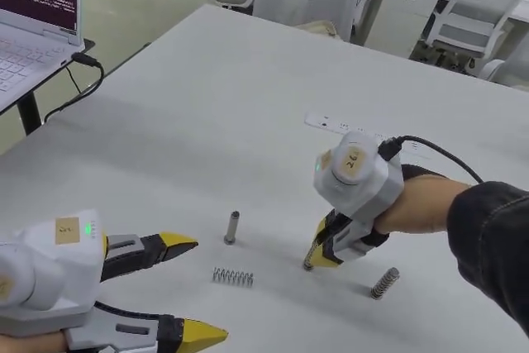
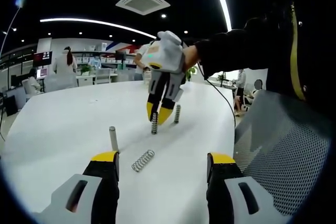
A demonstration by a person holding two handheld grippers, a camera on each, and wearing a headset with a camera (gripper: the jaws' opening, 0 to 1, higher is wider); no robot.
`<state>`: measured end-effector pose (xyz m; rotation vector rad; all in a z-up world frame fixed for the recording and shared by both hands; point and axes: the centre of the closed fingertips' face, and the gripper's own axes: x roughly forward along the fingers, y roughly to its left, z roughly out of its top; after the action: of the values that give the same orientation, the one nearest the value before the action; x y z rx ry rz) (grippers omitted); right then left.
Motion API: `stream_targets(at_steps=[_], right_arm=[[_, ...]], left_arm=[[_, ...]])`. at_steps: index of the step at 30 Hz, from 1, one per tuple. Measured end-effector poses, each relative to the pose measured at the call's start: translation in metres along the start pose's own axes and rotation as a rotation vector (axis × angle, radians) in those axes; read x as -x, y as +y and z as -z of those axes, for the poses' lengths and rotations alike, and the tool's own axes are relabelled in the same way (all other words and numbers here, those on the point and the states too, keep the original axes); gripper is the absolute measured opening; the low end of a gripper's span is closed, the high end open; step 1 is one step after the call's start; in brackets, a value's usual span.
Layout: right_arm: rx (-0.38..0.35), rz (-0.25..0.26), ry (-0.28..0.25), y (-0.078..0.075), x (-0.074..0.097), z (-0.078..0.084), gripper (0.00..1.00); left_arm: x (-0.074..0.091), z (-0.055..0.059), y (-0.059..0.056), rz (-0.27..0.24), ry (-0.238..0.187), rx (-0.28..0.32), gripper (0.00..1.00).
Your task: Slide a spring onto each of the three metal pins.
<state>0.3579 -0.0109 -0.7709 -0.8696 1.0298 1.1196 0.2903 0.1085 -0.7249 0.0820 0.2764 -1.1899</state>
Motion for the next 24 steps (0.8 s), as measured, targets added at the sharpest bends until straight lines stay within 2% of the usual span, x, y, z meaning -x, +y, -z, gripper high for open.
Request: stream_targets(at_steps=[11, 20, 24], right_arm=[[-0.008, 0.031, -0.057, 0.0, 0.014, -0.008, 0.19], [0.012, 0.06, -0.102, 0.008, 0.031, -0.019, 0.21], [0.017, 0.08, -0.142, 0.014, 0.042, -0.027, 0.21]], left_arm=[[-0.001, 0.002, 0.0, 0.002, 0.008, -0.001, 0.63], [-0.003, 0.002, 0.0, 0.007, 0.014, -0.005, 0.62], [-0.004, 0.004, 0.003, 0.008, 0.024, -0.008, 0.62]])
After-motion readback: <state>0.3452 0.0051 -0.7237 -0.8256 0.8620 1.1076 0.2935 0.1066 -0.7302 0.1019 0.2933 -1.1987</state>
